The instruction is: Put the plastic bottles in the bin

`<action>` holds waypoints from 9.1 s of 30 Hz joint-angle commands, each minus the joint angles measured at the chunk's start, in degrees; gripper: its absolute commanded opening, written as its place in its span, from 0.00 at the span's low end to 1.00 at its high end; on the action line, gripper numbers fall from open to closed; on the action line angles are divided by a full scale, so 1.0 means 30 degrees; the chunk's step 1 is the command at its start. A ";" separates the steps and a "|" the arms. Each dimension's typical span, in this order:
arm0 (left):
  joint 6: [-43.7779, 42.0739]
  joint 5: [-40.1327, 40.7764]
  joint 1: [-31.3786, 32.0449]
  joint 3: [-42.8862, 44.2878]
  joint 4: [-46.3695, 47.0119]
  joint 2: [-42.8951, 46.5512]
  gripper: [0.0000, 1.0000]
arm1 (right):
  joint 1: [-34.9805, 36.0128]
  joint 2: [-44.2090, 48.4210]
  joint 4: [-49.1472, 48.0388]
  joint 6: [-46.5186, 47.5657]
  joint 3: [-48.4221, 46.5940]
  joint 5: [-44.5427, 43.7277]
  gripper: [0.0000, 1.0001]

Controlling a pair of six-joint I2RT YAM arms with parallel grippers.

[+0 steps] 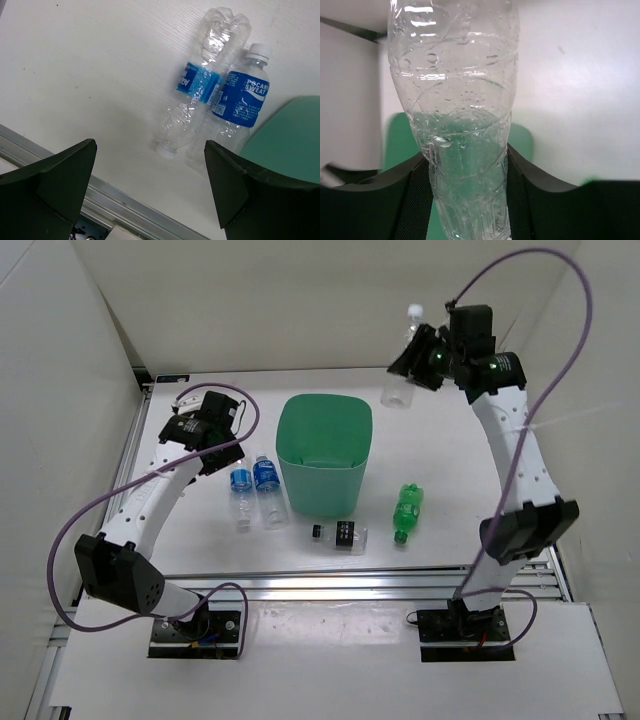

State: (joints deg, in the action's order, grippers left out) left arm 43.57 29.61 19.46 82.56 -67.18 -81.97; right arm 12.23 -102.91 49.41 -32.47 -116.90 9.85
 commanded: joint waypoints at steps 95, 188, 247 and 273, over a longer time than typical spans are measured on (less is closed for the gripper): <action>-0.3334 -0.8491 -0.3614 -0.5461 0.9265 -0.5133 1.00 | 0.4654 0.6121 0.2980 0.2823 0.0971 0.1054 1.00; -0.3506 -0.9251 -0.0838 0.7363 0.8945 -0.0885 0.47 | 0.2603 0.8699 0.1666 0.1331 0.8409 0.2138 1.00; -0.0784 -0.4859 -0.2650 -0.1797 0.3323 0.5792 0.99 | 1.8132 0.4424 -1.1020 1.3840 2.2180 -0.9817 0.91; 0.0007 -0.3189 -0.3207 -0.3029 0.2822 0.6145 0.99 | 1.4767 0.4217 0.1441 0.9126 0.0612 -0.7593 0.52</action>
State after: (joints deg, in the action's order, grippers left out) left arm 42.92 18.92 10.22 73.80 -59.07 -64.05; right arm 60.69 -88.14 50.57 -5.87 -114.65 -11.49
